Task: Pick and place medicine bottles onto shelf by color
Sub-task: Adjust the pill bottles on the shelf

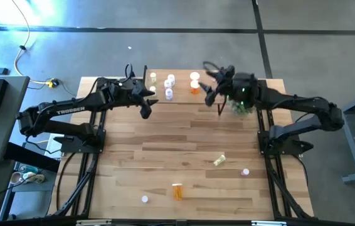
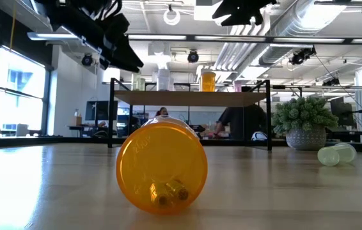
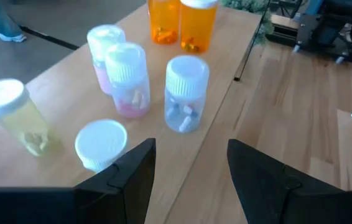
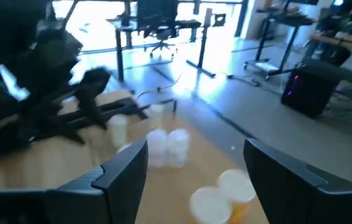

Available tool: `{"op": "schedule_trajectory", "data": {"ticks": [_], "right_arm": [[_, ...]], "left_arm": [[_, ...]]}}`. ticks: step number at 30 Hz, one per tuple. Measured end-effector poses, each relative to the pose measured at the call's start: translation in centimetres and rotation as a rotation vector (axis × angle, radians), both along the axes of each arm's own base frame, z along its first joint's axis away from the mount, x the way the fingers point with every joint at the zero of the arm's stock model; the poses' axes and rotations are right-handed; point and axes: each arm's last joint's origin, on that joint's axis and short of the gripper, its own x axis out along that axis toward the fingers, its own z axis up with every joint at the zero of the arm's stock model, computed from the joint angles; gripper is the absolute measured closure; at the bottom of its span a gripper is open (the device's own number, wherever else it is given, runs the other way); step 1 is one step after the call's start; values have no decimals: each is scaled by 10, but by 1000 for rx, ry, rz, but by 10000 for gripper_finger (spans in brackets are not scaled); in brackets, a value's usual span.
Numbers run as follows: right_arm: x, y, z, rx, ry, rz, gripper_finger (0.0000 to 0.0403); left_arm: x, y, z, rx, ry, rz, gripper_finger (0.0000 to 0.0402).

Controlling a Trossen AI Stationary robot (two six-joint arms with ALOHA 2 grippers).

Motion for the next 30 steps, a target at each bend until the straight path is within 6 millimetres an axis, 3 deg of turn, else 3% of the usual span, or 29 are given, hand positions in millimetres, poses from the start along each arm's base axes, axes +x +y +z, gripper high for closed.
{"op": "schedule_trajectory", "data": {"ticks": [6, 17, 24, 30], "right_arm": [[-4, -36, 19, -88, -27, -98, 146], [39, -100, 33, -66, 70, -103, 146], [74, -123, 19, 0, 226, 25, 146], [99, -138, -11, 46, 383, 97, 146]], "left_arm": [[-2, -1, -8, 26, 29, -17, 211], [-4, -2, -11, 18, 73, -25, 211], [-5, -3, -22, -23, 52, 0, 211], [-5, -3, -24, -31, 31, 10, 211]]}}
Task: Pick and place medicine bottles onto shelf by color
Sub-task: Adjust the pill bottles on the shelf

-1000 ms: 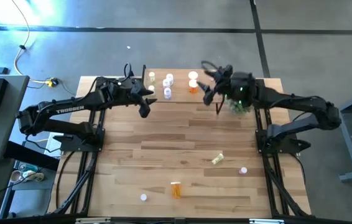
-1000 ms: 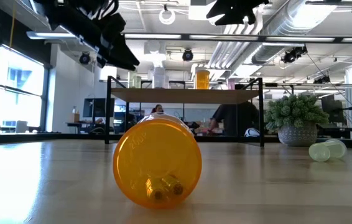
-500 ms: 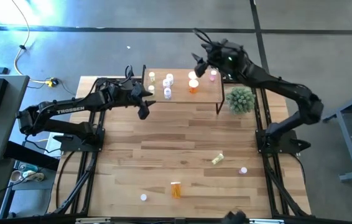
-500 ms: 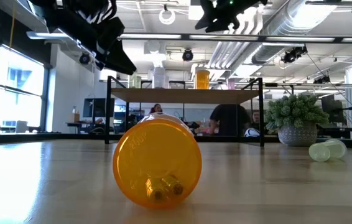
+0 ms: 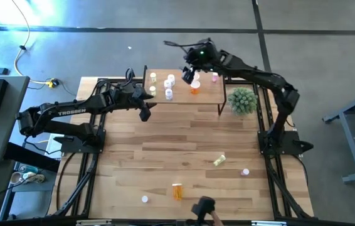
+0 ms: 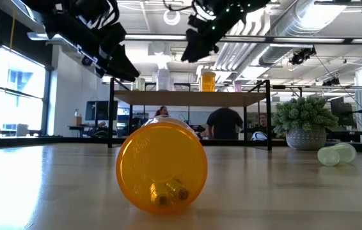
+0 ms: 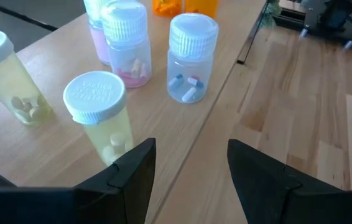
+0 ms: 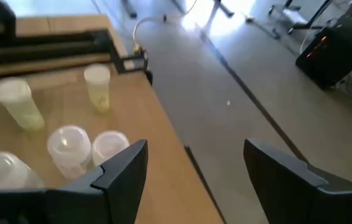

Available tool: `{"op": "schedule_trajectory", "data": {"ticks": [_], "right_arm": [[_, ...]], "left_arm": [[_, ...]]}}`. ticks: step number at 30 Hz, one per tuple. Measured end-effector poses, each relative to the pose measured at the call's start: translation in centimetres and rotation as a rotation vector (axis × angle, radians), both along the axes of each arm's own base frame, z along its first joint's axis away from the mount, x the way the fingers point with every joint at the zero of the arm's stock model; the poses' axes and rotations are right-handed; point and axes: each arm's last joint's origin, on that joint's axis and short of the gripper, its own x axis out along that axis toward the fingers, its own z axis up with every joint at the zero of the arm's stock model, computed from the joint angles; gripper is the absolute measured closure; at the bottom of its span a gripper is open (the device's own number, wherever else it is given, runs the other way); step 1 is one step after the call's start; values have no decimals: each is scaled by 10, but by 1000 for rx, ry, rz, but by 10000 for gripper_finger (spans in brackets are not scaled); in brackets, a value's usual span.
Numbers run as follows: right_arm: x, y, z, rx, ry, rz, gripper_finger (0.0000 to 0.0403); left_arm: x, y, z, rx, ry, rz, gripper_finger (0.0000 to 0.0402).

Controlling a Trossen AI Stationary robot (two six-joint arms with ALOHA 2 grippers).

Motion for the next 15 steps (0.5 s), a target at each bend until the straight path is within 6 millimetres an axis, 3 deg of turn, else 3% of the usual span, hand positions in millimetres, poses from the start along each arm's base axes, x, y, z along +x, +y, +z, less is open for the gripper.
{"op": "schedule_trajectory", "data": {"ticks": [7, 15], "right_arm": [[16, -7, -29, 64, 72, 55, 146], [27, -8, -48, 92, 115, 71, 146]], "left_arm": [[1, 1, 0, 3, -19, 5, 211], [1, 1, 1, 1, -24, 8, 211]]}}
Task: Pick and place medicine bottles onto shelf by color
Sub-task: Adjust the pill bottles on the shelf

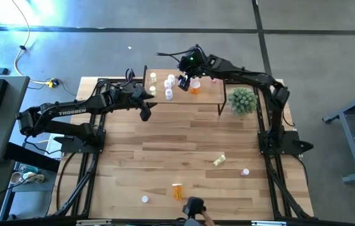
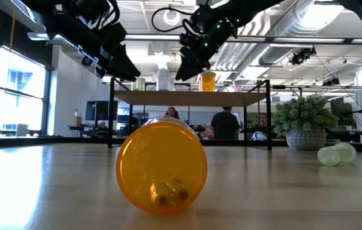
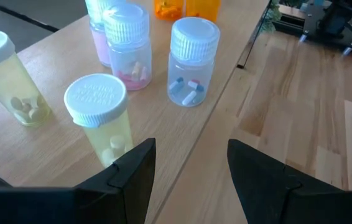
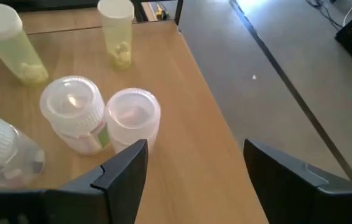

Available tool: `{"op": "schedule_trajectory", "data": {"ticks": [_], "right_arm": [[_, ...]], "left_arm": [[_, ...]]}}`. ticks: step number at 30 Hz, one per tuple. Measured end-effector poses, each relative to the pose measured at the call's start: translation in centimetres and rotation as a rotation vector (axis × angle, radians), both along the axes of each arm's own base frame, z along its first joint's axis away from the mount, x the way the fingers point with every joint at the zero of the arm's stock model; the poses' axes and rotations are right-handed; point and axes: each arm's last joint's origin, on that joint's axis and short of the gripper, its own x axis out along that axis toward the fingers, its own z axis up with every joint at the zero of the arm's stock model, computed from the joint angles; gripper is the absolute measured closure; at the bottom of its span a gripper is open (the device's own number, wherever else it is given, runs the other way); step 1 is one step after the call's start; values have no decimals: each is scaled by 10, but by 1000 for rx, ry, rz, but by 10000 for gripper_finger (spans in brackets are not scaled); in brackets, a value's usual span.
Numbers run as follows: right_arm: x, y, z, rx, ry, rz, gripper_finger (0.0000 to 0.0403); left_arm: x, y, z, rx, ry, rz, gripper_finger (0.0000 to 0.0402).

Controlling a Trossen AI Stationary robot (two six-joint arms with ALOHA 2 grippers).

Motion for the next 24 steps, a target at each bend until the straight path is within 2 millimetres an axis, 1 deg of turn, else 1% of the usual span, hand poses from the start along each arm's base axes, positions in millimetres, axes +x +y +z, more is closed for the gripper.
{"op": "schedule_trajectory", "data": {"ticks": [5, 10, 17, 24], "right_arm": [[6, 5, -7, 17, 19, 21, 146], [9, 10, -7, 14, 12, 37, 146], [11, 7, -3, -17, -24, 24, 146], [10, 6, -3, -45, -14, 16, 146]], "left_arm": [[0, 0, 0, 1, -1, 0, 211], [0, 0, 0, 2, 0, -1, 211], [0, 0, 0, 3, 0, -2, 211], [0, 0, 0, 3, 0, -2, 211]]}}
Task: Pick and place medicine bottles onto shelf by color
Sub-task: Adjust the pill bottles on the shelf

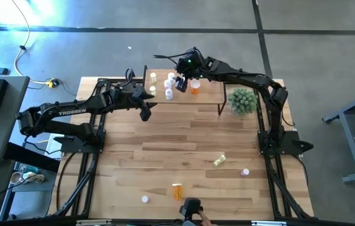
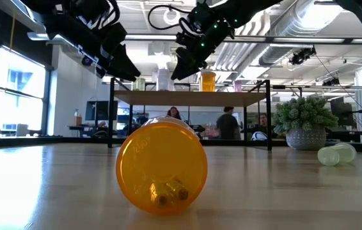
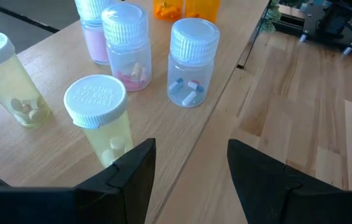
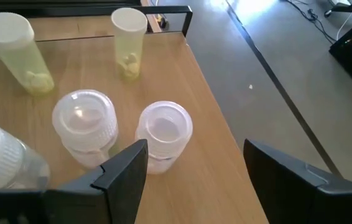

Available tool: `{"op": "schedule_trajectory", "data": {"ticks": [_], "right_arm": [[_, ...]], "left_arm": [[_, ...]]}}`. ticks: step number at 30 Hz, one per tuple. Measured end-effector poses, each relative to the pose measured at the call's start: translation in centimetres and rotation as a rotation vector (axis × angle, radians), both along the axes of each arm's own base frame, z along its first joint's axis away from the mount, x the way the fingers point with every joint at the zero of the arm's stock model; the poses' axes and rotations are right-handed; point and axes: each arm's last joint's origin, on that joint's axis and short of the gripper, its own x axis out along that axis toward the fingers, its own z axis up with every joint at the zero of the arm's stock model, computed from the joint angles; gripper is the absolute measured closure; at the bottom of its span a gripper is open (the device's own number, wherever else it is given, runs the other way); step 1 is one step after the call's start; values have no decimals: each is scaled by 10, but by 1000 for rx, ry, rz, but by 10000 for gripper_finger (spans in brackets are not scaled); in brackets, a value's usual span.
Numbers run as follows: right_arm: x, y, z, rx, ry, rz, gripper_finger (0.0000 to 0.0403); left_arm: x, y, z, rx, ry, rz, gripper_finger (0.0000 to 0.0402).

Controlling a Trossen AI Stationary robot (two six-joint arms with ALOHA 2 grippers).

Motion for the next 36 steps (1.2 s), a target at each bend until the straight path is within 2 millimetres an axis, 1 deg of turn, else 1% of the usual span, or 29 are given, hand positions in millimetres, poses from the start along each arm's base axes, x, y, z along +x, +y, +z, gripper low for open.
{"op": "schedule_trajectory", "data": {"ticks": [15, 19, 24, 29, 33, 36], "right_arm": [[2, -1, 3, -22, -27, 4, 146], [6, 6, 6, -32, -43, 20, 146], [12, 15, 30, -57, -95, 46, 146], [12, 16, 56, -81, -156, 42, 146], [12, 20, 70, -64, -204, 28, 146], [11, 22, 75, -55, -191, 32, 146]], "left_arm": [[0, 0, 0, 0, 0, 0, 211], [0, 0, 0, 0, 0, 0, 211], [0, 0, 0, 11, 6, -6, 211], [0, 0, 0, 22, 13, 3, 211], [0, 2, 3, 64, 0, 42, 211], [2, 3, 8, 94, -23, 18, 211]]}}
